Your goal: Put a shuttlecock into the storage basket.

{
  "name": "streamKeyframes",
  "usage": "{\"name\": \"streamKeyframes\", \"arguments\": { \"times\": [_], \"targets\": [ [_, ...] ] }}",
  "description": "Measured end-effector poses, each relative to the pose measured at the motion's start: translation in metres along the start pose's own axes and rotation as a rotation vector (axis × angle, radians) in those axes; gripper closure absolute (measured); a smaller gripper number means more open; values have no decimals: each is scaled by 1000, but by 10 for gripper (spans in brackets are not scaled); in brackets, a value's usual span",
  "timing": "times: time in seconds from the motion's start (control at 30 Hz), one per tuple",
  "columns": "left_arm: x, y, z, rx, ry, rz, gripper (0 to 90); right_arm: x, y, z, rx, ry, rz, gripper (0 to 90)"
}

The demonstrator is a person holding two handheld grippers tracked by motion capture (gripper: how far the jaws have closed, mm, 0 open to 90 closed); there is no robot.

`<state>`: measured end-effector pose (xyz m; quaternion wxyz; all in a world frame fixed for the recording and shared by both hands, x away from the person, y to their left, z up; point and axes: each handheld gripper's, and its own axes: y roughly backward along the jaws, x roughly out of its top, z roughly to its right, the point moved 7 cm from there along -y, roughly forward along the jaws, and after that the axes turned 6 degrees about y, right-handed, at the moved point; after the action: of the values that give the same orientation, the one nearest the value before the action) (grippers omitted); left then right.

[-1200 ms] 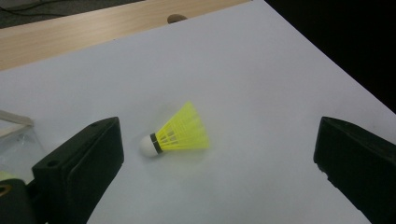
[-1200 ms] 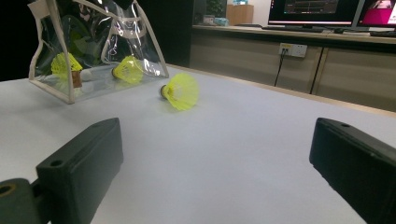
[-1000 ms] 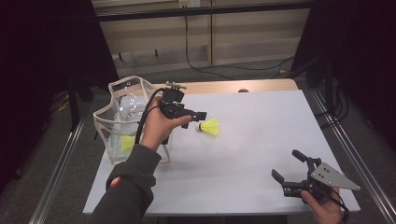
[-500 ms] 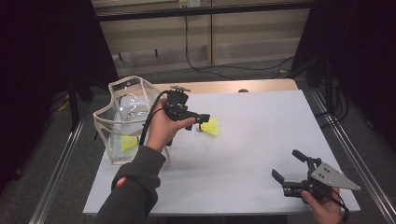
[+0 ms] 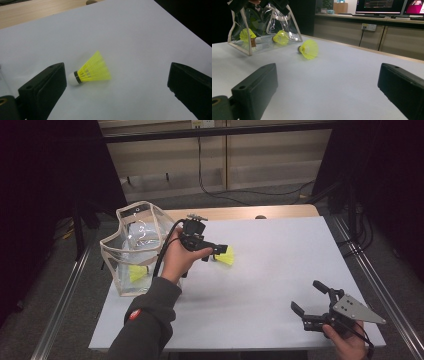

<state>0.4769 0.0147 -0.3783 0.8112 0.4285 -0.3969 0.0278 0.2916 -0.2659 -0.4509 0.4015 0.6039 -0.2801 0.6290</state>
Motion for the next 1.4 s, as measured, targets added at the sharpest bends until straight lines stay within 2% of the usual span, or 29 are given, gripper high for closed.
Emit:
{"name": "streamKeyframes", "arguments": {
  "times": [0.33, 0.43, 0.97, 1.13, 1.4],
  "targets": [
    [-5, -9, -3, 1, -7, -4, 20, 0, 0, 0, 0, -1, 0, 25],
    [-6, -13, -4, 4, 4, -3, 19, 0, 0, 0, 0, -1, 0, 26],
    [-13, -29, -10, 9, 5, -18, 18, 0, 0, 0, 0, -1, 0, 26],
    [-15, -35, -12, 25, 7, -20, 18, 0, 0, 0, 1, -4, 1, 26],
    [-19, -42, -19, 51, -22, -43, 16, 0, 0, 0, 1, -4, 2, 26]
  ]
}}
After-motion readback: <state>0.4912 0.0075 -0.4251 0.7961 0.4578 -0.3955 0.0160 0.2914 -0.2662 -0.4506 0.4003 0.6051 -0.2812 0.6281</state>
